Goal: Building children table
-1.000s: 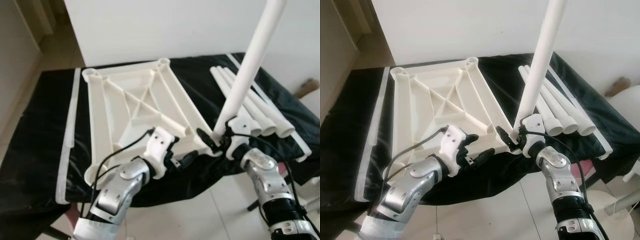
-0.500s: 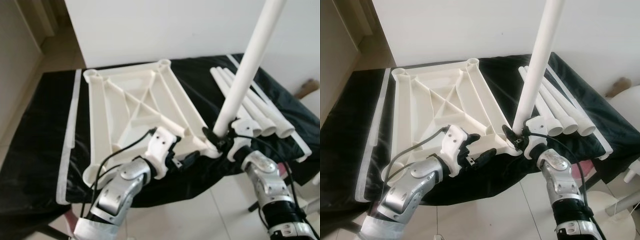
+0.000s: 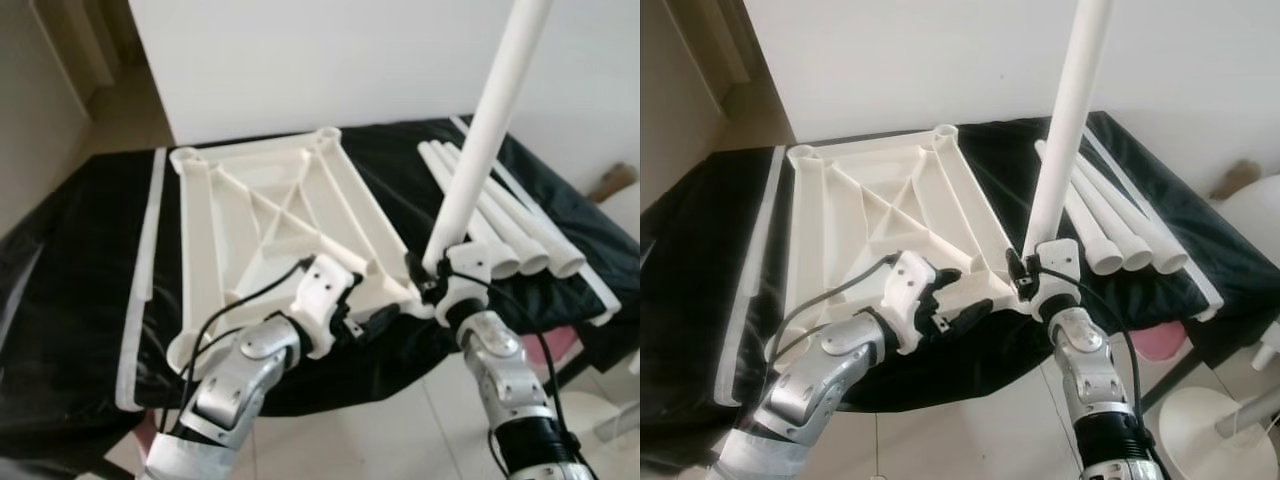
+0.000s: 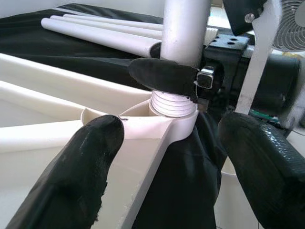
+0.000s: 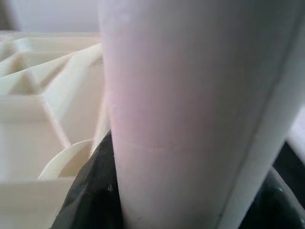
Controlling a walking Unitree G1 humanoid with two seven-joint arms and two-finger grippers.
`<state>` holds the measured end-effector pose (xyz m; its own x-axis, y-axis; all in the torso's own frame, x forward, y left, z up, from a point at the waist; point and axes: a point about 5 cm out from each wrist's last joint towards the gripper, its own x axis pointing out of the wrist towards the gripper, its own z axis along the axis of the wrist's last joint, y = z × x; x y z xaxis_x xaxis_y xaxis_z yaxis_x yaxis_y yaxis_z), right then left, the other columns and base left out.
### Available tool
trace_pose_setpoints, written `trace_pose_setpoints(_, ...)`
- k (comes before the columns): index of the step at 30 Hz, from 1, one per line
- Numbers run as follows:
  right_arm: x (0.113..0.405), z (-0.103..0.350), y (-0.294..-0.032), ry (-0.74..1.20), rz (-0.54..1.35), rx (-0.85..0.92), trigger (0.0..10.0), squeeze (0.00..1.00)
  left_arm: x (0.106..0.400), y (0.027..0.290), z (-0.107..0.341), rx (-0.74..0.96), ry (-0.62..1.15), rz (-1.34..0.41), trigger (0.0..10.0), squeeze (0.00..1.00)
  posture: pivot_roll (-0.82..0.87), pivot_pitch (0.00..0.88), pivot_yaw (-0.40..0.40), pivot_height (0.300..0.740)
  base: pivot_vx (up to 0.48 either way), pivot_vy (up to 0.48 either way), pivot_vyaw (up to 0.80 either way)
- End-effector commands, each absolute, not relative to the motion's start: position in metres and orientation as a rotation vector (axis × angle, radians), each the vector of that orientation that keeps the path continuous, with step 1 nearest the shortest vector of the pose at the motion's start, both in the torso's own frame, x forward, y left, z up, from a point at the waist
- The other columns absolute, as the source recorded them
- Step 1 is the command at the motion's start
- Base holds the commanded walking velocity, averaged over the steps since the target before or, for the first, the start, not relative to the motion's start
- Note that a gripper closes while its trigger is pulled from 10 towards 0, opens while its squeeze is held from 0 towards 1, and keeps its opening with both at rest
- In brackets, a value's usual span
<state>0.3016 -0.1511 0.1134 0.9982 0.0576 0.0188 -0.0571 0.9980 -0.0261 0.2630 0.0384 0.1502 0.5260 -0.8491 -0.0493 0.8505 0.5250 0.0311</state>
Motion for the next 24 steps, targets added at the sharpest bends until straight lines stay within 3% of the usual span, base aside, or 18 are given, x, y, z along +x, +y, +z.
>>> trace_pose_setpoints(1,0.291,0.083,-0.155,0.129,-0.019,-0.034,10.0,0.00,0.259,0.035,0.151,0.061,0.019,-1.081,10.0,0.00,0.02,0.000,0.015,0.740,0.000,0.000,0.00)
trace_pose_setpoints(6,0.288,0.090,-0.132,0.093,-0.131,0.039,10.0,0.00,0.259,0.036,0.151,0.057,0.017,-1.075,10.0,0.00,0.02,0.000,0.014,0.740,0.000,0.000,0.00)
trace_pose_setpoints(23,0.291,0.104,-0.124,0.054,-0.127,0.056,10.0,0.00,0.262,0.037,0.153,0.075,0.009,-1.066,10.0,0.00,0.03,0.000,0.012,0.740,0.000,0.000,0.00)
trace_pose_setpoints(24,0.292,0.105,-0.123,0.047,-0.123,0.052,10.0,0.20,0.262,0.037,0.153,0.077,0.008,-1.066,10.0,0.00,0.03,0.000,0.011,0.740,0.000,0.000,0.00)
